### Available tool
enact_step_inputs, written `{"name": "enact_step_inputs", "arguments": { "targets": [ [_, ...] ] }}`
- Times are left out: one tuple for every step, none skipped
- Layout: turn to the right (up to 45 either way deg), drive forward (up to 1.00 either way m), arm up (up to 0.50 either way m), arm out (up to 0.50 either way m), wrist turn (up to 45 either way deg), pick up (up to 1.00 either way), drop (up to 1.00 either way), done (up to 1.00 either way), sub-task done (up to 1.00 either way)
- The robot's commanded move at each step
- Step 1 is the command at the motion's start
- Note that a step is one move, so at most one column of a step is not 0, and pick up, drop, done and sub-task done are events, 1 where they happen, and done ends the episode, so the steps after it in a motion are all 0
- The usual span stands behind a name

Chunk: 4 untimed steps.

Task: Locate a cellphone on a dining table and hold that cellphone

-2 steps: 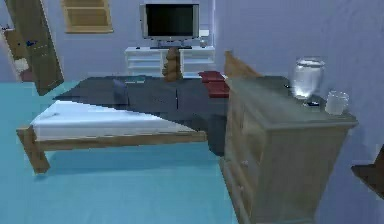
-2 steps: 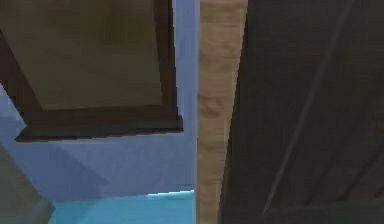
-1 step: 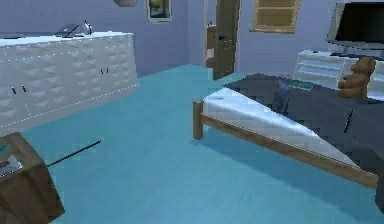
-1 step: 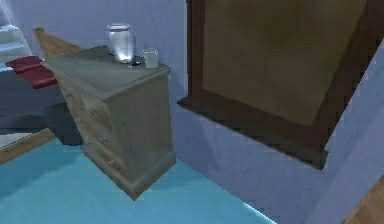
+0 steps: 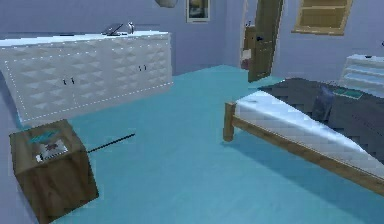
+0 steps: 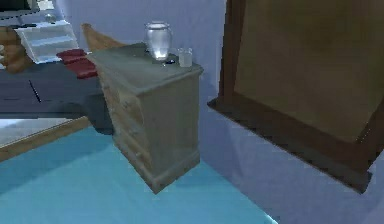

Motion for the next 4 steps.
{"name": "enact_step_inputs", "arguments": {
  "targets": [
    [0.0, 1.0, 0.0, 0.0, 0.0, 0.0, 0.0, 0.0, 0.0],
    [0.0, 1.0, 0.0, 0.0, 0.0, 0.0, 0.0, 0.0, 0.0],
    [-3.0, 0.0, 0.0, 0.0, 0.0, 0.0, 0.0, 0.0, 0.0],
    [-45.0, 0.0, 0.0, 0.0, 0.0, 0.0, 0.0, 0.0, 0.0]
  ]
}}
